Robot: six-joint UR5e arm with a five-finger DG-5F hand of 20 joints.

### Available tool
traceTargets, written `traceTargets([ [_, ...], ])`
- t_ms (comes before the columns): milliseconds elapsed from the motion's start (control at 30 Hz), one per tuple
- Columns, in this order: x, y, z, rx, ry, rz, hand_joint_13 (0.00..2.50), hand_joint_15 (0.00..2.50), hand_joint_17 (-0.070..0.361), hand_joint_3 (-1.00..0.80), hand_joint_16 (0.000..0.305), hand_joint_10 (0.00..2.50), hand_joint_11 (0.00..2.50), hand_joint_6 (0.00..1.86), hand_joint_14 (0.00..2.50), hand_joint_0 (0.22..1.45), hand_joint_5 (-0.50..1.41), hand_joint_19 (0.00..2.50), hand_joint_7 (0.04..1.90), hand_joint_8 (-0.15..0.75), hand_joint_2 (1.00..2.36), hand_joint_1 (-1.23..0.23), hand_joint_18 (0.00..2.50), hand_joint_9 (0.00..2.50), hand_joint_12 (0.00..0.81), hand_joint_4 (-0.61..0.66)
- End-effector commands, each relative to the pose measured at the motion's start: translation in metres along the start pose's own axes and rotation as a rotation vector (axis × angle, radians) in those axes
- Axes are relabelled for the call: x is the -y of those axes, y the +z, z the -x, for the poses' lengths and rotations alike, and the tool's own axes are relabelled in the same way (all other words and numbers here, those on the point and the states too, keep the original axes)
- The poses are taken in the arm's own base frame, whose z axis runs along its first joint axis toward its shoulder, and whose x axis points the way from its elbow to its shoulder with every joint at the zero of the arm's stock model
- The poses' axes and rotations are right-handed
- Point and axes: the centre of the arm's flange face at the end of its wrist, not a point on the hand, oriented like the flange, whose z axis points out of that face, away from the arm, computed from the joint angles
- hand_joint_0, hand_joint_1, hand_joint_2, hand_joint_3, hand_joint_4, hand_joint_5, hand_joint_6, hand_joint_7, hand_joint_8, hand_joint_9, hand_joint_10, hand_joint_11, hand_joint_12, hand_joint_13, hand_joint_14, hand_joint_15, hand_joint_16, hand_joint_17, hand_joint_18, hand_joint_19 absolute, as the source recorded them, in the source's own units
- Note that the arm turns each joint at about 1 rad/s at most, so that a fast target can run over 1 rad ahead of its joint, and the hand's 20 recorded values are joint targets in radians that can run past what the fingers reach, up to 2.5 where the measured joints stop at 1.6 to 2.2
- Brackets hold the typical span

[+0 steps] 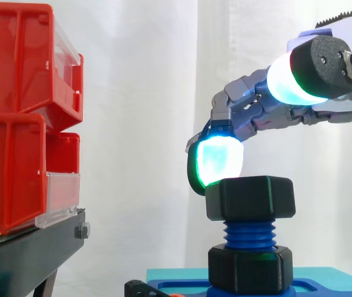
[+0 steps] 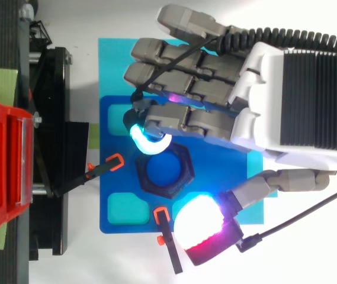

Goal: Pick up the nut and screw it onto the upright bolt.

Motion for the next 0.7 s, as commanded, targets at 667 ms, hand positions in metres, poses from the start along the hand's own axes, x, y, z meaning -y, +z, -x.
traceTargets([
  [667,0.015,-0.006,-0.001,-0.047,-0.010,-0.029,0.26,0.00,0.068,-0.50,0.030,0.00,0.00,0.58,0.00,0.50,-0.05,0.00,1.26,0.303,1.00,-0.30,0.00,0.59,0.282,0.25],
])
